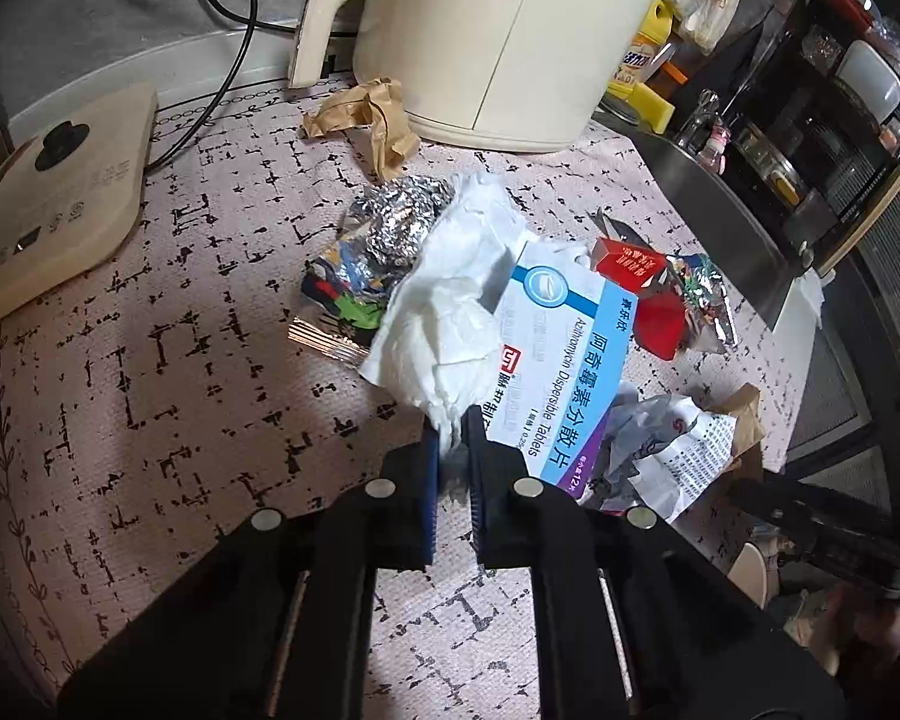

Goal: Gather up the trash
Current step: 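Grasp the white tissue with the left tool while the right tool grasps the brown paper, then carry the brown paper over the bin and open the right tool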

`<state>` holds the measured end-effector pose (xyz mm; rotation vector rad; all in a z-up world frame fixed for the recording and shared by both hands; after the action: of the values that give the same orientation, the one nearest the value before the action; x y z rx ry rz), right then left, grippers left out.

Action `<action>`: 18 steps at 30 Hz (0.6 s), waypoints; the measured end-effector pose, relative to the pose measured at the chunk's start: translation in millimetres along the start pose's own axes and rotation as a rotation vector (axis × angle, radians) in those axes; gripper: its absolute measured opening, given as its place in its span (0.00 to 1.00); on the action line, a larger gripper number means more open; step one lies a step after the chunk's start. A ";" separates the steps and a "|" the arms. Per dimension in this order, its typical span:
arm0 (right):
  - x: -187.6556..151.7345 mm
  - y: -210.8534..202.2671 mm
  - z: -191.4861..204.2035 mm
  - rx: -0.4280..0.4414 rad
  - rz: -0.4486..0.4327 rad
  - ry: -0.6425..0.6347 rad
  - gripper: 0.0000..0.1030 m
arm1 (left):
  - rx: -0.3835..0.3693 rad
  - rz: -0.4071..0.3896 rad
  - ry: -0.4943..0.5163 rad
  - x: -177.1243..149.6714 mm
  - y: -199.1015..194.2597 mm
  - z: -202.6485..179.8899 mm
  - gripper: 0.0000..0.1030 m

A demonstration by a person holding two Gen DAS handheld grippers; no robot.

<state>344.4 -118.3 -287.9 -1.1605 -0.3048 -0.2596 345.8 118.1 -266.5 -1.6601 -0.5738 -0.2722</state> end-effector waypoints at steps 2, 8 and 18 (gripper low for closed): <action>3.7 4.9 -0.6 -0.007 -0.014 -0.013 0.34 | -0.014 -0.010 -0.008 1.8 -4.7 3.1 0.09; 12.3 8.8 1.0 0.020 0.004 -0.009 0.08 | -0.032 -0.068 -0.045 8.4 -28.3 13.5 0.09; 24.6 -34.4 -3.2 0.076 -0.102 -0.050 0.08 | -0.008 -0.192 -0.053 22.7 -71.9 -2.7 0.09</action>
<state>355.4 -135.3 -250.6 -1.0788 -0.4154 -0.3059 328.5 126.0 -193.5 -1.6256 -0.7748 -0.3705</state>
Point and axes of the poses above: each gripper's, at about its wrist camera, not at the fingertips, and y roughly the way its jaws point, z to its left, x to its top, the point moved 9 cm from there along y, roughly the way its jaws point, and after that the axes turned 8 degrees about x, right-handed, at the moved point
